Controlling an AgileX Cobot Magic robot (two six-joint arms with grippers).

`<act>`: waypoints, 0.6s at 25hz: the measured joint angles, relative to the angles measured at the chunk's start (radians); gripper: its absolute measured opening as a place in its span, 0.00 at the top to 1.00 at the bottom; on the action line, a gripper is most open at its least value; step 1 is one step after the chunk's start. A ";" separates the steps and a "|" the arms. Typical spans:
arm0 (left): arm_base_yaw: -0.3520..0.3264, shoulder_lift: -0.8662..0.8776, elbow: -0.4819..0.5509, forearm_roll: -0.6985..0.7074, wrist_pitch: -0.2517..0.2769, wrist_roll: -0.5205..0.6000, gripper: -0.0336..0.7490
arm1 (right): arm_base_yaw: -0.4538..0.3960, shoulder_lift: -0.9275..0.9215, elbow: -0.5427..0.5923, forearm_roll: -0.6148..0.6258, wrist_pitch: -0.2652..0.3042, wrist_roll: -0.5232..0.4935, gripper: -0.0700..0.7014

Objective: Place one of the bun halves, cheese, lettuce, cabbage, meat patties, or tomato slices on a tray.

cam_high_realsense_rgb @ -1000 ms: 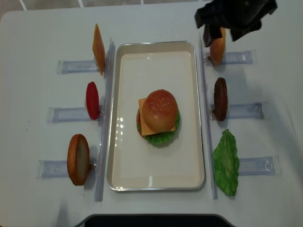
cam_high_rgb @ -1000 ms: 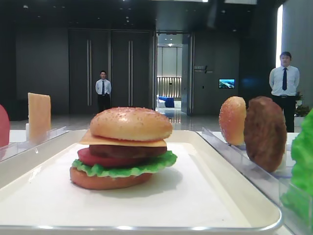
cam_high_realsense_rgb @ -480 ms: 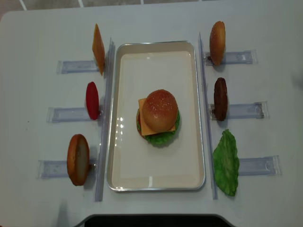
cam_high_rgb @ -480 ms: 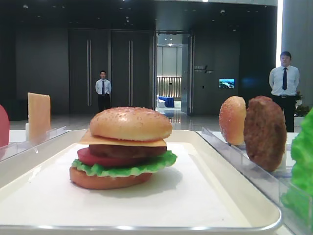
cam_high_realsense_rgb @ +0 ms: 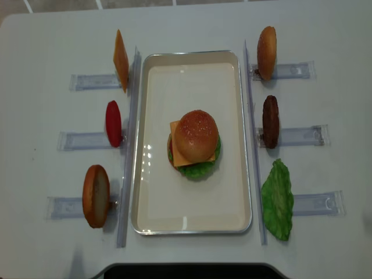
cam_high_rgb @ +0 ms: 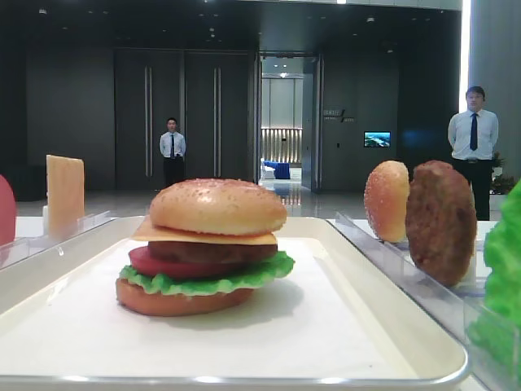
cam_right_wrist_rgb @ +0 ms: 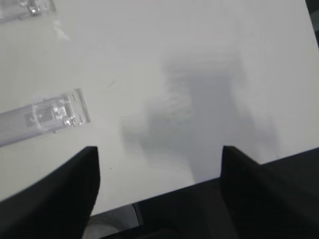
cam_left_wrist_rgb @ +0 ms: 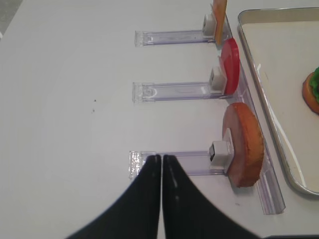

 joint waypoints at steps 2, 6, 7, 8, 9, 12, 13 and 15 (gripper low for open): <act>0.000 0.000 0.000 0.000 0.000 0.000 0.96 | 0.000 -0.097 0.063 0.006 -0.014 -0.007 0.28; 0.000 0.000 0.000 0.000 0.000 0.000 0.96 | 0.004 -0.248 0.111 0.028 -0.019 -0.049 0.28; 0.000 0.000 0.000 0.000 0.000 0.000 0.96 | 0.011 -0.285 0.112 0.028 -0.019 -0.057 0.28; 0.000 0.000 0.000 0.000 0.000 0.000 0.96 | 0.016 -0.323 0.112 0.028 -0.019 -0.064 0.28; 0.000 0.000 0.000 0.000 0.000 0.000 0.96 | 0.019 -0.359 0.112 0.028 -0.019 -0.071 0.28; 0.000 0.000 0.000 0.000 0.000 0.000 0.96 | 0.022 -0.499 0.112 0.028 -0.019 -0.081 0.28; 0.000 0.000 0.000 0.000 0.000 0.000 0.96 | 0.023 -0.552 0.113 0.028 -0.019 -0.082 0.28; 0.000 0.000 0.000 0.000 0.000 0.000 0.96 | 0.023 -0.655 0.114 0.028 -0.019 -0.084 0.28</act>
